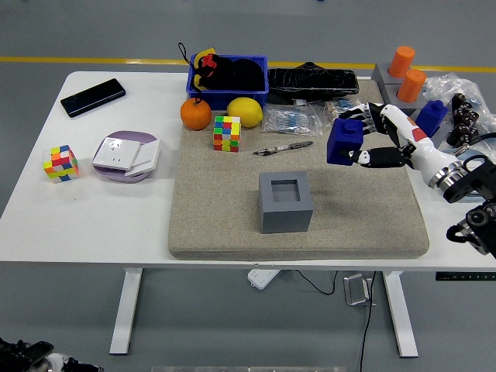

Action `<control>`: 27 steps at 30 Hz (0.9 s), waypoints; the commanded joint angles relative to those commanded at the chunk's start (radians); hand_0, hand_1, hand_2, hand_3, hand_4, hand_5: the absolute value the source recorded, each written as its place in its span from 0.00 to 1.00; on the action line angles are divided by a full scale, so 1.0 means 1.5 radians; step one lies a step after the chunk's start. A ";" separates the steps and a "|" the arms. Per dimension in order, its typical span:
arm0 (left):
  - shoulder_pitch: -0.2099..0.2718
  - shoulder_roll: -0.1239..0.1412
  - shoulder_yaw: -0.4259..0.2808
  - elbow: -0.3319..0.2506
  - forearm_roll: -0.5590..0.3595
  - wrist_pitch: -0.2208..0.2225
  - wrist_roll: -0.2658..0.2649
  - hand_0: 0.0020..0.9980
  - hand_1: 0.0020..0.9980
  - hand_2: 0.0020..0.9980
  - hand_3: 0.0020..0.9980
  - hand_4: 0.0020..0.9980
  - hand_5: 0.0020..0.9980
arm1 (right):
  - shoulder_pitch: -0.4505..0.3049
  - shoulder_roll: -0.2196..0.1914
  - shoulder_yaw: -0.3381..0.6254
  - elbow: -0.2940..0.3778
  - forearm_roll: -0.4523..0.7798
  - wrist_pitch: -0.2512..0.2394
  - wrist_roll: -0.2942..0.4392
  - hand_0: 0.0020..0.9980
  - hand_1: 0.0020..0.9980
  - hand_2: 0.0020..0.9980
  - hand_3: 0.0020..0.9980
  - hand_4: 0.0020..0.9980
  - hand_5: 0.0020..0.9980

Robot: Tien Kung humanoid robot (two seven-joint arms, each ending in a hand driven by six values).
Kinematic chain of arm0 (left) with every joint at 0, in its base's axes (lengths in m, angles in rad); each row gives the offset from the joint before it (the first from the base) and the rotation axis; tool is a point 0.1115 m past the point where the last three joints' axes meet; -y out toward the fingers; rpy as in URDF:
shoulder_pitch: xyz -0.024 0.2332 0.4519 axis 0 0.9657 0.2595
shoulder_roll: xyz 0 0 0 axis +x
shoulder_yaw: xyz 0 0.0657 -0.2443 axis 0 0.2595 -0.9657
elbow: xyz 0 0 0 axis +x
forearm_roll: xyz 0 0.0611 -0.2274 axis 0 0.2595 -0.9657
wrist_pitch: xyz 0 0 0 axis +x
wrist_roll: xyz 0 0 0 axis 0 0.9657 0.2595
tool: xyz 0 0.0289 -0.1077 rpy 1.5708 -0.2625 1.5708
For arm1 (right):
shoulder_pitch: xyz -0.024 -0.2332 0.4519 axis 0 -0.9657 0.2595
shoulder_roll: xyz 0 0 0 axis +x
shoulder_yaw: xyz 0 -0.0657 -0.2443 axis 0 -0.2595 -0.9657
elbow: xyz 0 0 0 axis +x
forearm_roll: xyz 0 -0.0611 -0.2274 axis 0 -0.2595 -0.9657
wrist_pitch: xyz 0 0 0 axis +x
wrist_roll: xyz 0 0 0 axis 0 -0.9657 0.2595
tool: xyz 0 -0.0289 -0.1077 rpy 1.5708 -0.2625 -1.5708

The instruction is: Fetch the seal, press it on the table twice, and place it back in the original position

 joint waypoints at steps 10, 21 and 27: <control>0.000 0.000 0.000 -0.001 0.000 0.000 -0.001 0.72 0.69 0.68 0.75 0.68 0.26 | -0.020 0.015 0.017 -0.106 -0.009 -0.007 0.011 0.53 0.38 0.41 0.46 0.73 0.00; -0.001 0.001 -0.006 -0.001 0.011 -0.001 0.000 0.72 0.69 0.68 0.75 0.68 0.26 | -0.025 0.032 -0.017 -0.202 0.019 -0.040 0.046 0.52 0.38 0.40 0.45 0.72 0.00; 0.000 0.001 -0.007 -0.002 0.014 -0.002 0.000 0.72 0.69 0.68 0.75 0.68 0.26 | -0.027 0.035 -0.036 -0.230 0.020 -0.040 0.058 0.52 0.38 0.40 0.44 0.72 0.00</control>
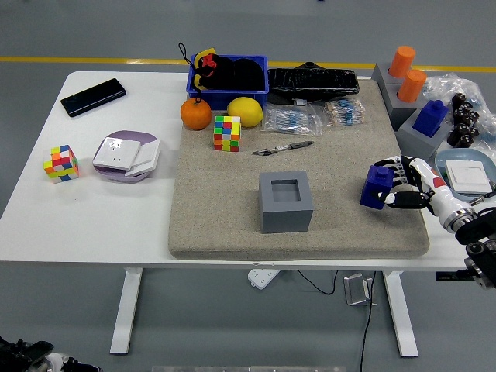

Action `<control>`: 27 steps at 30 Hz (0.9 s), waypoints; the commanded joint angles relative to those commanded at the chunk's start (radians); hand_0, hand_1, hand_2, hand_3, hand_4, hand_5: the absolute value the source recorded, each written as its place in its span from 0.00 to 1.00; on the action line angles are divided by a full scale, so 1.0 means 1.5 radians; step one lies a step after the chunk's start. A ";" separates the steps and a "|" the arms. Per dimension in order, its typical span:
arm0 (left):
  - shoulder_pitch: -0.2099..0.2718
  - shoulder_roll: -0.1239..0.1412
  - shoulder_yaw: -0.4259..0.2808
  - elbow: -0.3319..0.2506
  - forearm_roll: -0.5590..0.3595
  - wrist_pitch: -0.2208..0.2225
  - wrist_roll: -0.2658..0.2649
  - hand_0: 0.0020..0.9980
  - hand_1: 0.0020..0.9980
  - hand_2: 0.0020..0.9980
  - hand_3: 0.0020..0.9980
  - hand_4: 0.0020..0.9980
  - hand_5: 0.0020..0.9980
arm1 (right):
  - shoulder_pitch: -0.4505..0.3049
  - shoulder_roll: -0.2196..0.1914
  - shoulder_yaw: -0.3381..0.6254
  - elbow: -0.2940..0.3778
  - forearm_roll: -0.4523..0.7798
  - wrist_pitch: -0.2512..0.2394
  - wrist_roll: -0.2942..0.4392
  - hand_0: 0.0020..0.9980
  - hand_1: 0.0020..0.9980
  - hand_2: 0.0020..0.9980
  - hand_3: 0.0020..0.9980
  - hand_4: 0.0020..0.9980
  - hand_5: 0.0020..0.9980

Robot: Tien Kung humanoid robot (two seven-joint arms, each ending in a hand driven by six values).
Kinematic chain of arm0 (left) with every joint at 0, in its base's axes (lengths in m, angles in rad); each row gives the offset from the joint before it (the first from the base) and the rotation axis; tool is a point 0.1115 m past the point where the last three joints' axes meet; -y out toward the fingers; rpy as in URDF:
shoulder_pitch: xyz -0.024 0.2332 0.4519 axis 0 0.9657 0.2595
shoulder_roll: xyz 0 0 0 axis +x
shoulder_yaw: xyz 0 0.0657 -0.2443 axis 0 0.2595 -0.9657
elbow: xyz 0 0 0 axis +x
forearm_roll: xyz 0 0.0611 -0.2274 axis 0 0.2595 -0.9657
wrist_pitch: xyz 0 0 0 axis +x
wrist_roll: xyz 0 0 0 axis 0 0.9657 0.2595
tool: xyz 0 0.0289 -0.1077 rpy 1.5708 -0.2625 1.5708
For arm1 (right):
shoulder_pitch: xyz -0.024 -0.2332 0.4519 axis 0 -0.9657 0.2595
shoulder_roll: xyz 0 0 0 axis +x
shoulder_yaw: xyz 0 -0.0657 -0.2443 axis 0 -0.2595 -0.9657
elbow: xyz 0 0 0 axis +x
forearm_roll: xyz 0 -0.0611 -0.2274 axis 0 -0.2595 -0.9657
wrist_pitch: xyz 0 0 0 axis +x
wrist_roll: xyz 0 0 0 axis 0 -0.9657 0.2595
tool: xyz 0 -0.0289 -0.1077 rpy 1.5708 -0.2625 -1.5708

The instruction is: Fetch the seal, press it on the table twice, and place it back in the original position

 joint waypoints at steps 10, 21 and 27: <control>0.002 -0.001 0.001 0.000 -0.003 0.001 -0.001 0.72 0.69 0.68 0.75 0.68 0.26 | -0.009 -0.009 0.025 0.082 -0.004 0.003 -0.006 0.52 0.38 0.40 0.44 0.72 0.00; 0.002 -0.002 0.007 0.001 -0.011 0.001 -0.002 0.72 0.69 0.68 0.75 0.68 0.26 | -0.010 -0.022 0.027 0.295 0.000 0.034 -0.045 0.51 0.37 0.39 0.44 0.71 0.00; 0.004 -0.002 0.004 0.001 -0.009 0.001 0.000 0.72 0.69 0.68 0.75 0.68 0.26 | 0.004 -0.020 -0.004 0.337 0.012 0.081 -0.083 0.51 0.37 0.39 0.44 0.71 0.00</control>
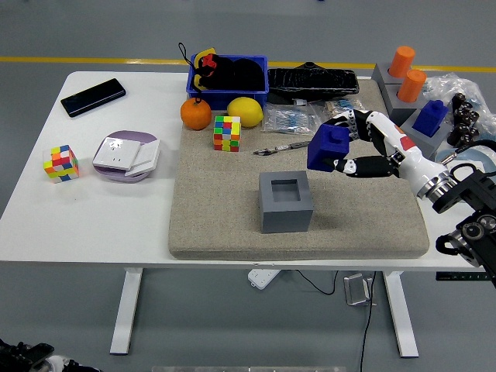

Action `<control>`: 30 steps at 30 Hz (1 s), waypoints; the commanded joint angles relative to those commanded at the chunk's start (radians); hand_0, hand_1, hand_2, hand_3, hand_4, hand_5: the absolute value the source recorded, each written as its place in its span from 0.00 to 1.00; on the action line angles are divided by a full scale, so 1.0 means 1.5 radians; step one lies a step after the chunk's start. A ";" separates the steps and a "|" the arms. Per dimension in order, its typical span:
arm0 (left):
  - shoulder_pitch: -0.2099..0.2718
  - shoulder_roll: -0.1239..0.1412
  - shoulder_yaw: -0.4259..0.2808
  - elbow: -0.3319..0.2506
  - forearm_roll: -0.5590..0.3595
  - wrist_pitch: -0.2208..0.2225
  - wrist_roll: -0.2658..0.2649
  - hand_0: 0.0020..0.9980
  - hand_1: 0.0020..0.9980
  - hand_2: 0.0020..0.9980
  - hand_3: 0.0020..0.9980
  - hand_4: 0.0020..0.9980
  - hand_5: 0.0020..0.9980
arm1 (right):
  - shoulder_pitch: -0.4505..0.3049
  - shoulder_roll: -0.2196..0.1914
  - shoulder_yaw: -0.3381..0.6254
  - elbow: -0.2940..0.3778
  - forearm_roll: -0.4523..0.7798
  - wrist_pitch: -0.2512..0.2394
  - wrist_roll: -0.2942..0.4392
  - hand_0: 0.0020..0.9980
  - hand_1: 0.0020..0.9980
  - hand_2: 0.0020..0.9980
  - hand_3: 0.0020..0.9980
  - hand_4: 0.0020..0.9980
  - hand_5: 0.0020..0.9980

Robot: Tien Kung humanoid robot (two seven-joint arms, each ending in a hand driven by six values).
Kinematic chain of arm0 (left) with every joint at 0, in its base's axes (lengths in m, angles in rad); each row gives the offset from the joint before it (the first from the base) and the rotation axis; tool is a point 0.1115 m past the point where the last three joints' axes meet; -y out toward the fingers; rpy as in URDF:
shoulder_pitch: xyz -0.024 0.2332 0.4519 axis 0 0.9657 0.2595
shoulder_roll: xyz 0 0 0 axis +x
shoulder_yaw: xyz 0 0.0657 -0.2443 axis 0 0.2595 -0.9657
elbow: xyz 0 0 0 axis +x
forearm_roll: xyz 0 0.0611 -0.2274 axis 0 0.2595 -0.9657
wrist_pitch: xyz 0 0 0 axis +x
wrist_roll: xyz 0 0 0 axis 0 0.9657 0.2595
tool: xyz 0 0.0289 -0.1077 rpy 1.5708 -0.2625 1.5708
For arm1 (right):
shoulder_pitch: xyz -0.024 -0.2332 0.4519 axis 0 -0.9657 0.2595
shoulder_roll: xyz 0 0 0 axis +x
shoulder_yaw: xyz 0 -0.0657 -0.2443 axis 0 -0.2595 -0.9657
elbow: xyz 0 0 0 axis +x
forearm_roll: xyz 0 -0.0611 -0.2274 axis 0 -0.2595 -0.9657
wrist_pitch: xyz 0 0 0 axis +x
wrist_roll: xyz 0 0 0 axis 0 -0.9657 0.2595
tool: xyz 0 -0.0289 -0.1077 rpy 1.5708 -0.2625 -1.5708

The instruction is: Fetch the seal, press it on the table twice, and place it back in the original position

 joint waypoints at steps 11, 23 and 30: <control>-0.001 -0.001 0.004 0.000 -0.005 0.000 -0.001 0.72 0.69 0.68 0.75 0.68 0.26 | 0.040 0.015 -0.065 -0.039 0.016 0.015 -0.012 0.51 0.37 0.39 0.44 0.71 0.00; 0.001 -0.001 0.000 0.000 0.001 0.000 0.001 0.72 0.69 0.68 0.75 0.68 0.26 | 0.074 0.028 -0.112 -0.081 0.039 0.013 -0.007 0.51 0.37 0.39 0.44 0.71 0.00; 0.000 -0.001 0.001 0.000 0.001 -0.001 0.001 0.72 0.69 0.68 0.75 0.68 0.26 | 0.087 0.034 -0.129 -0.105 0.045 0.008 0.000 0.51 0.37 0.39 0.44 0.71 0.00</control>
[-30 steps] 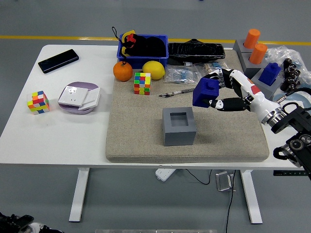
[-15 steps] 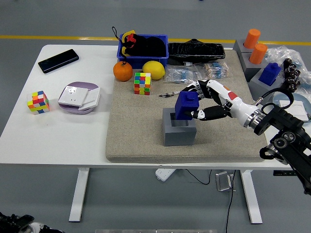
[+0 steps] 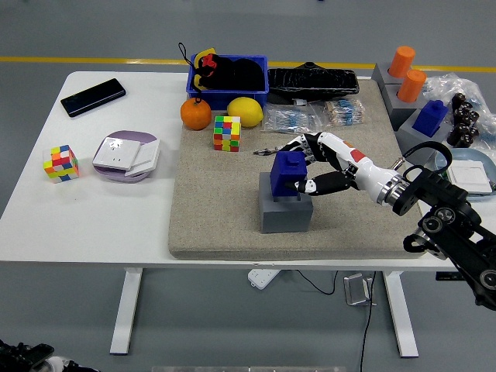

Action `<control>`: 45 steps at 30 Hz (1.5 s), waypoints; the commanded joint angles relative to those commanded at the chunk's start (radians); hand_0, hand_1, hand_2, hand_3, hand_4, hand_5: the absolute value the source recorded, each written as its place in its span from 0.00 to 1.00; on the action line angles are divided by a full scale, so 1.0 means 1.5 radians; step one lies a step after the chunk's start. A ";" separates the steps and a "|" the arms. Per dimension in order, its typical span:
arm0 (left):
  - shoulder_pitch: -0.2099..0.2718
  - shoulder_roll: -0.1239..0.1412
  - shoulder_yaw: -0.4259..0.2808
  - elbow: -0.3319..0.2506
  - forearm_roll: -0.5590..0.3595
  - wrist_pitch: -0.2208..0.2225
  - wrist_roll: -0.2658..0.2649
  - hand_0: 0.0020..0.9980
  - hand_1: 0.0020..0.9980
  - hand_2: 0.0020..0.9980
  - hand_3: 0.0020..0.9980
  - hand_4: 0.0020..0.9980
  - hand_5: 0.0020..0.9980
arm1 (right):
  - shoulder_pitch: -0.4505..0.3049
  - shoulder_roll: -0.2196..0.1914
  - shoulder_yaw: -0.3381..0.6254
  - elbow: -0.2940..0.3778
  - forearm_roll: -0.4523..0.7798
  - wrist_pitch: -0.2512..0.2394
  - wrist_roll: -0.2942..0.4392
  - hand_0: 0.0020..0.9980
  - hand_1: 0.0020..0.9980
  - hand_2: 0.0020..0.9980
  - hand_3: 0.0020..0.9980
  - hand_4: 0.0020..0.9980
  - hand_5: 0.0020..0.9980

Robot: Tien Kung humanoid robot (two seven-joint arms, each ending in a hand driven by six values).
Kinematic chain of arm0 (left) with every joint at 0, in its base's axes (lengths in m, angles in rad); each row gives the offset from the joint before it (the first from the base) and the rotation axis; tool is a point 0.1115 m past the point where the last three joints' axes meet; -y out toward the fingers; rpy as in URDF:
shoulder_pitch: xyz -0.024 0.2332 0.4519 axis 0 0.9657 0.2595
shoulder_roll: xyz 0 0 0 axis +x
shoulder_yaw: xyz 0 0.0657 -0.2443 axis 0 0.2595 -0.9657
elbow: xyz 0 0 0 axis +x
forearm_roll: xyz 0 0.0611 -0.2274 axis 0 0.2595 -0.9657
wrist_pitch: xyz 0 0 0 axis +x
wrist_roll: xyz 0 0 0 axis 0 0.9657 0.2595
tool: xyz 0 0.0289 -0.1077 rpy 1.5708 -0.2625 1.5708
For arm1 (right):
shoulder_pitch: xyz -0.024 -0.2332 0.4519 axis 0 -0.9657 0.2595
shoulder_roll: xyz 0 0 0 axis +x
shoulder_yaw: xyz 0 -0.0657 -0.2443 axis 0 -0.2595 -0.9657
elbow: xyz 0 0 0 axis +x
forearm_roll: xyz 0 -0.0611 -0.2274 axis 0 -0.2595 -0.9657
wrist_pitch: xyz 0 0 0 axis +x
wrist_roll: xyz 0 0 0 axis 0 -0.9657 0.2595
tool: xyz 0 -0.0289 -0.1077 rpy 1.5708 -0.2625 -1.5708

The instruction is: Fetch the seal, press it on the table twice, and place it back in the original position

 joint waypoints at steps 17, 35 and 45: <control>-0.001 0.000 -0.002 0.000 0.002 0.000 0.001 0.72 0.69 0.68 0.75 0.68 0.26 | 0.013 0.000 -0.018 -0.024 -0.001 0.004 0.000 0.51 0.37 0.40 0.45 0.71 0.00; -0.001 0.000 -0.002 0.000 0.003 0.000 0.001 0.72 0.69 0.68 0.75 0.68 0.26 | 0.018 -0.001 -0.028 -0.031 -0.003 0.000 0.005 0.50 0.37 0.39 0.45 0.71 0.00; -0.002 0.000 0.000 0.000 0.002 0.000 0.000 0.72 0.69 0.68 0.75 0.68 0.26 | 0.024 -0.001 -0.038 -0.041 -0.011 0.001 0.006 0.50 0.37 0.39 0.45 0.71 0.00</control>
